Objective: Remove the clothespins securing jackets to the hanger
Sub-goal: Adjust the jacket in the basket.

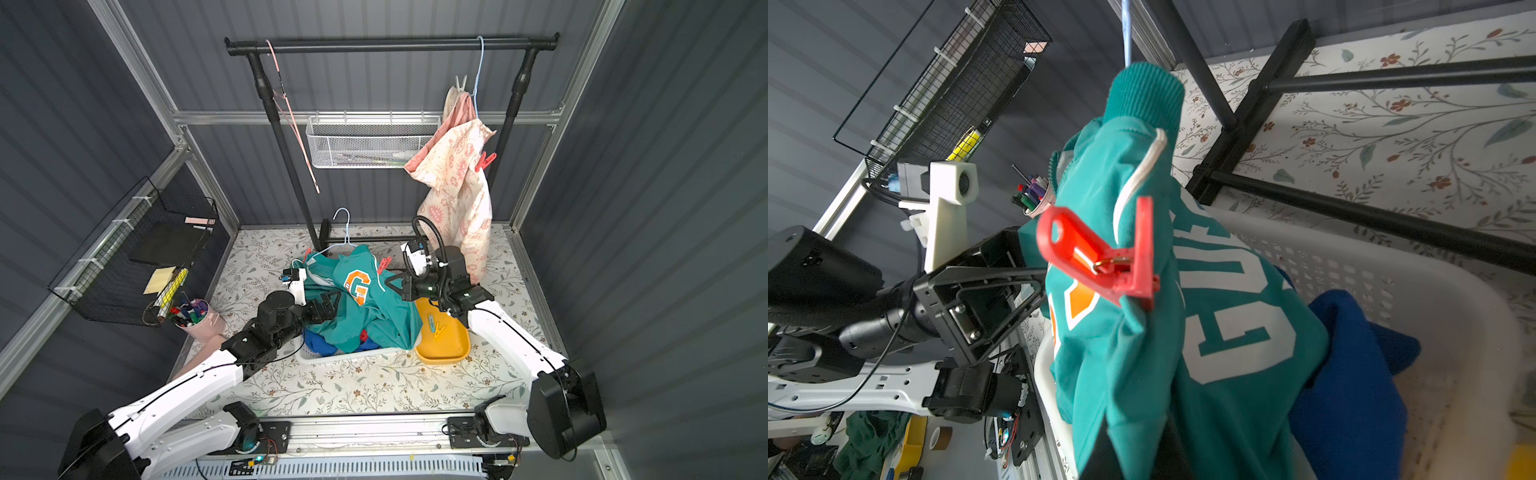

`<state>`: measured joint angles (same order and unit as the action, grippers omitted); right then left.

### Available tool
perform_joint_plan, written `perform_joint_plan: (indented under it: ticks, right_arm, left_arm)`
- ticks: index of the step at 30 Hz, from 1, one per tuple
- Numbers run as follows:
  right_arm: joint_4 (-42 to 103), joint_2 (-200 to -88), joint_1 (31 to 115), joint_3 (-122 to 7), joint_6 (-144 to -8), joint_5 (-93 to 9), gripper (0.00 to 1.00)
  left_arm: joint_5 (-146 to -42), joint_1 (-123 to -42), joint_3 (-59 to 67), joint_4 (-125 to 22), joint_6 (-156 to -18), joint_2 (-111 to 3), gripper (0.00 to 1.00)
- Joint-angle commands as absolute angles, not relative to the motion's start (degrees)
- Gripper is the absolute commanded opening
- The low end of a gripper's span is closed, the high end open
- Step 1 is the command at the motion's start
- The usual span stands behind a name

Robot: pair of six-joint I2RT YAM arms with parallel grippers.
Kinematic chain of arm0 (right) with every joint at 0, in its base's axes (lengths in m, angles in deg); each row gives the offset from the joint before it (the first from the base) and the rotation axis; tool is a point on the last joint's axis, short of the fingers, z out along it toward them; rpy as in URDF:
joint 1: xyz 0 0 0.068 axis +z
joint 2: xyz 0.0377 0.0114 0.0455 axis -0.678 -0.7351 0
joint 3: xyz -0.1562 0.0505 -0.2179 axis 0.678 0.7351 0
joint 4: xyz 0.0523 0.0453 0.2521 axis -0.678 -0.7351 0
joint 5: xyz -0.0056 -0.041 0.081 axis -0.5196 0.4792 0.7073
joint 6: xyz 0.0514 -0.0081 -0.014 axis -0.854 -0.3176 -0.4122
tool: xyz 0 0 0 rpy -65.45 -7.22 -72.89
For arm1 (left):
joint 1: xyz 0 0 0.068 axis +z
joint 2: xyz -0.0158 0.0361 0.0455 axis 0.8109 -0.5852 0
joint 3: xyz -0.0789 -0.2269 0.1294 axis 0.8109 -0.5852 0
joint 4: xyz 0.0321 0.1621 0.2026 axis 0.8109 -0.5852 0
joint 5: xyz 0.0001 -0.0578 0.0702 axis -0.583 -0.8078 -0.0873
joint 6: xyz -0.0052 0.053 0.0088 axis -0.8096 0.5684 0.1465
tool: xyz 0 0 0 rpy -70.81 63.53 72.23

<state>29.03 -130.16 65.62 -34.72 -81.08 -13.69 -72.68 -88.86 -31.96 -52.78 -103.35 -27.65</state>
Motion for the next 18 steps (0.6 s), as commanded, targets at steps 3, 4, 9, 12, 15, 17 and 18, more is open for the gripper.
perform_joint_plan:
  ticks: [3, 4, 9, 12, 15, 17, 18]
  right_arm:
    - [29.88, -128.67, 65.45, -34.35, -80.31, -13.07, 0.00]
    - [29.86, -128.72, 65.45, -34.40, -80.26, -13.09, 0.00]
    - [29.83, -128.66, 65.45, -34.49, -80.39, -12.91, 0.00]
    - [29.76, -128.83, 65.45, -34.49, -80.39, -12.85, 0.00]
    - [29.86, -128.92, 65.45, -34.49, -80.48, -12.61, 0.00]
    - [30.03, -129.04, 65.45, -34.64, -80.50, -12.17, 0.00]
    - [30.04, -129.13, 65.45, -34.66, -80.48, -11.92, 0.00]
  left_arm:
    - [-68.29, -88.63, -27.28, -58.62, -103.21, -26.64, 0.99]
    - [-67.96, -88.63, -27.27, -59.19, -103.44, -26.70, 0.99]
    - [-63.40, -88.63, -26.24, -62.50, -105.60, -25.09, 0.99]
    - [-62.57, -88.63, -25.30, -64.20, -105.38, -25.83, 0.99]
    - [-64.31, -88.10, -26.36, -63.83, -105.97, -26.56, 0.99]
    - [-66.87, -87.14, -27.41, -61.97, -106.00, -26.30, 0.99]
    - [-68.10, -86.60, -27.82, -61.09, -105.99, -26.36, 0.99]
